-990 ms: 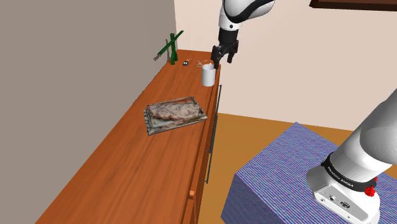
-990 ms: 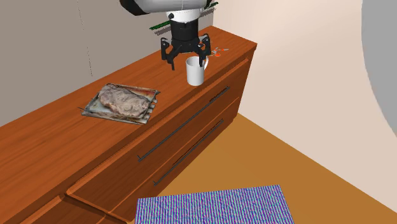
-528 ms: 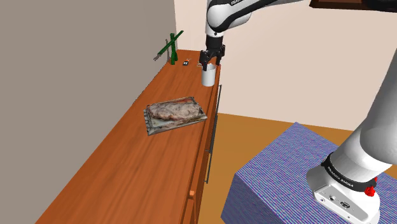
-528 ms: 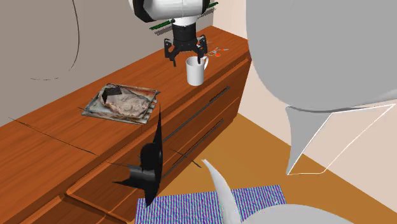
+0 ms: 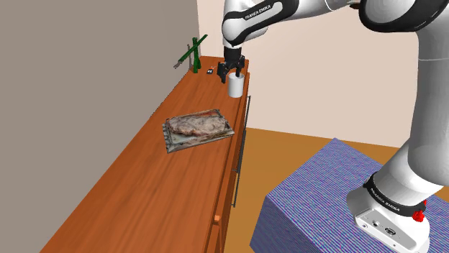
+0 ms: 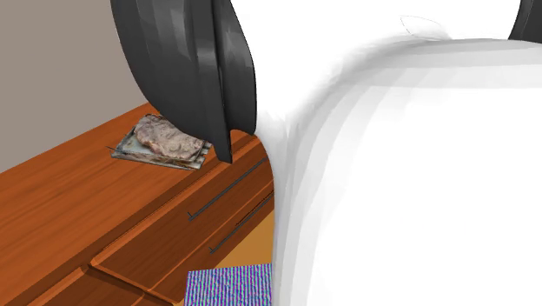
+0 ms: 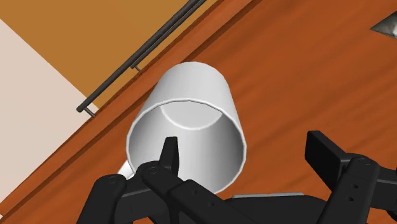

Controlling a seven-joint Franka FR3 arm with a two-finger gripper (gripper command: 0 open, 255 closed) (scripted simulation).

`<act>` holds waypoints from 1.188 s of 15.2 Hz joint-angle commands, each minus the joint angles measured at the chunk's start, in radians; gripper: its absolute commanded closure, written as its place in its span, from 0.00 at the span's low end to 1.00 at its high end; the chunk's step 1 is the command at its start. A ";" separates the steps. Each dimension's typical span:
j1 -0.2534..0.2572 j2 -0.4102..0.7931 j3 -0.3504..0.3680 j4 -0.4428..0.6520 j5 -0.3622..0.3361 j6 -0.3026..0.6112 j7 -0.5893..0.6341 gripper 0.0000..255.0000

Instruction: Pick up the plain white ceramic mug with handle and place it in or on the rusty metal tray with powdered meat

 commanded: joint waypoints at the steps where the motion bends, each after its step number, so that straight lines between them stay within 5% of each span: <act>1: -0.001 0.013 -0.001 -0.006 -0.001 0.019 0.000 0.00; 11: -0.001 0.030 -0.003 -0.014 -0.003 0.045 0.001 0.00; 12: -0.001 0.030 -0.003 -0.014 -0.003 0.045 0.001 1.00; 18: -0.001 0.030 -0.003 -0.014 -0.003 0.045 0.001 1.00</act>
